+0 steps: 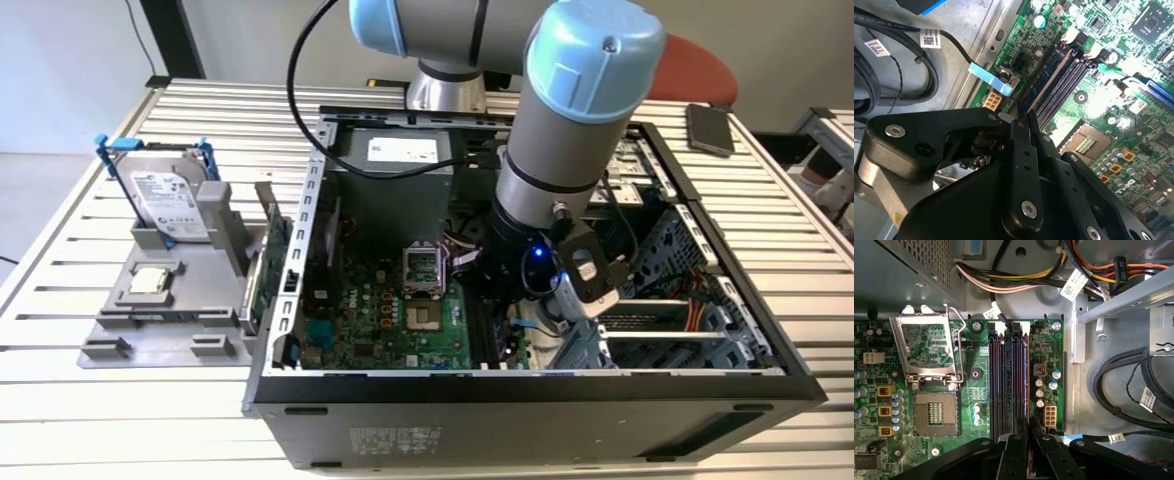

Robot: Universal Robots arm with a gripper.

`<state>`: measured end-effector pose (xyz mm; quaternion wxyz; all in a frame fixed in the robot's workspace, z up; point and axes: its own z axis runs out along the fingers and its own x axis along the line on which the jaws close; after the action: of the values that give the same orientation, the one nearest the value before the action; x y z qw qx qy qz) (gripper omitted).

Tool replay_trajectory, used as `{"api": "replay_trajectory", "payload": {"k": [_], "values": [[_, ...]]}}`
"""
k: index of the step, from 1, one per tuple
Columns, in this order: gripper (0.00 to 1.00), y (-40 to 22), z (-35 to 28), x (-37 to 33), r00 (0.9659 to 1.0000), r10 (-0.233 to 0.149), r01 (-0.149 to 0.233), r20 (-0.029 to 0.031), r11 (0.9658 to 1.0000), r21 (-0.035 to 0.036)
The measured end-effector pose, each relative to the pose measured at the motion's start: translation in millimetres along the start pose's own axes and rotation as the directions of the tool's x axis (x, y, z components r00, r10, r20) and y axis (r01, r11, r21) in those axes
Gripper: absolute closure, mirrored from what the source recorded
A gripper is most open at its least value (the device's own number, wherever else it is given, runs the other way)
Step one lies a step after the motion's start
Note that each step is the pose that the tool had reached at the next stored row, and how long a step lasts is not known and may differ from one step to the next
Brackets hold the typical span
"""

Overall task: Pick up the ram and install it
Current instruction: 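Insert the ram into the slot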

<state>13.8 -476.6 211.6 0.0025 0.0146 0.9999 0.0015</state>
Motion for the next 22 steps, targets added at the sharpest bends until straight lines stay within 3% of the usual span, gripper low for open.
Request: {"api": "replay_trajectory", "payload": {"k": [6,7,11,19,22], "values": [[1.00,0.0,0.3,0.0,1.0000,0.000,0.000,0.0001,1.0000,-0.0002],[0.00,0.0,0.3,0.0,1.0000,0.000,0.000,0.0001,1.0000,-0.0002],[0.00,0.0,-2.5,0.0,1.0000,0.002,-0.002,-0.0015,1.0000,-0.0001],[0.00,0.0,-38.0,-0.3,1.0000,0.009,-0.009,-0.0031,1.0000,0.0003],[0.00,0.0,-39.5,-0.3,1.0000,0.009,-0.009,-0.0031,1.0000,-0.0002]]}}
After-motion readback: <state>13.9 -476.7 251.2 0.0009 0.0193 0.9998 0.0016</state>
